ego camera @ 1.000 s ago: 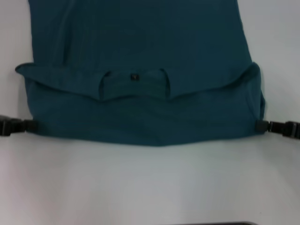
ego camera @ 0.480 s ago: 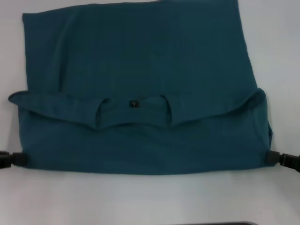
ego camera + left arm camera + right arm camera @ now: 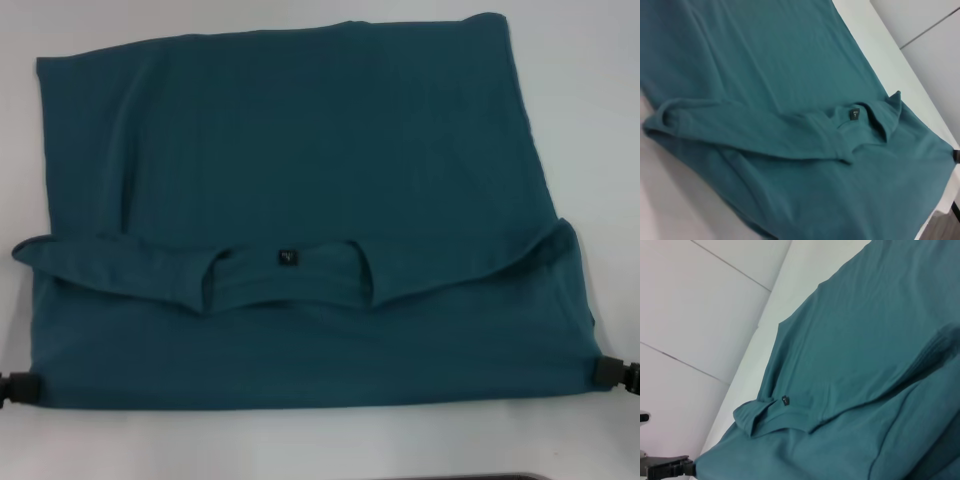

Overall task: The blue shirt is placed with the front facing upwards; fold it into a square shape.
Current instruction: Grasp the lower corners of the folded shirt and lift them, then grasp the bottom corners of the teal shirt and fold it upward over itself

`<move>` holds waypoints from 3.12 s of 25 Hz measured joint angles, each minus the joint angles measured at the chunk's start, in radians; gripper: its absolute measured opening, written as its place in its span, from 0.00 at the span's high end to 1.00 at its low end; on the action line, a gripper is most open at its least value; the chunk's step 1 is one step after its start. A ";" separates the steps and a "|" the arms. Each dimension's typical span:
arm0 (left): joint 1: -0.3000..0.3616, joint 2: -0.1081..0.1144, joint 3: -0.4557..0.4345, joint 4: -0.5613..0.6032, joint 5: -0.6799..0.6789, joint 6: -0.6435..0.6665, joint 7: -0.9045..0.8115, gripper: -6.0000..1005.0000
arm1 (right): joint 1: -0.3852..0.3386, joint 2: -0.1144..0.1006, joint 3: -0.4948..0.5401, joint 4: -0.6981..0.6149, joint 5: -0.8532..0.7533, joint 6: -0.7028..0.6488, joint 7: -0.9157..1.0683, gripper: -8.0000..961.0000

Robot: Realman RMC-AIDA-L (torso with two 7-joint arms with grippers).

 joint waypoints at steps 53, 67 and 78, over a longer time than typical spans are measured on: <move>0.047 0.011 0.003 0.008 0.025 0.039 0.060 1.00 | -0.041 0.016 0.090 -0.012 -0.080 -0.077 -0.011 0.96; -0.001 0.015 -0.027 0.022 0.023 0.028 0.058 1.00 | 0.020 0.008 0.111 -0.014 -0.080 -0.079 0.012 0.96; -0.212 0.048 -0.077 0.075 0.023 -0.130 -0.026 1.00 | 0.228 -0.036 0.120 -0.014 -0.077 -0.027 0.153 0.96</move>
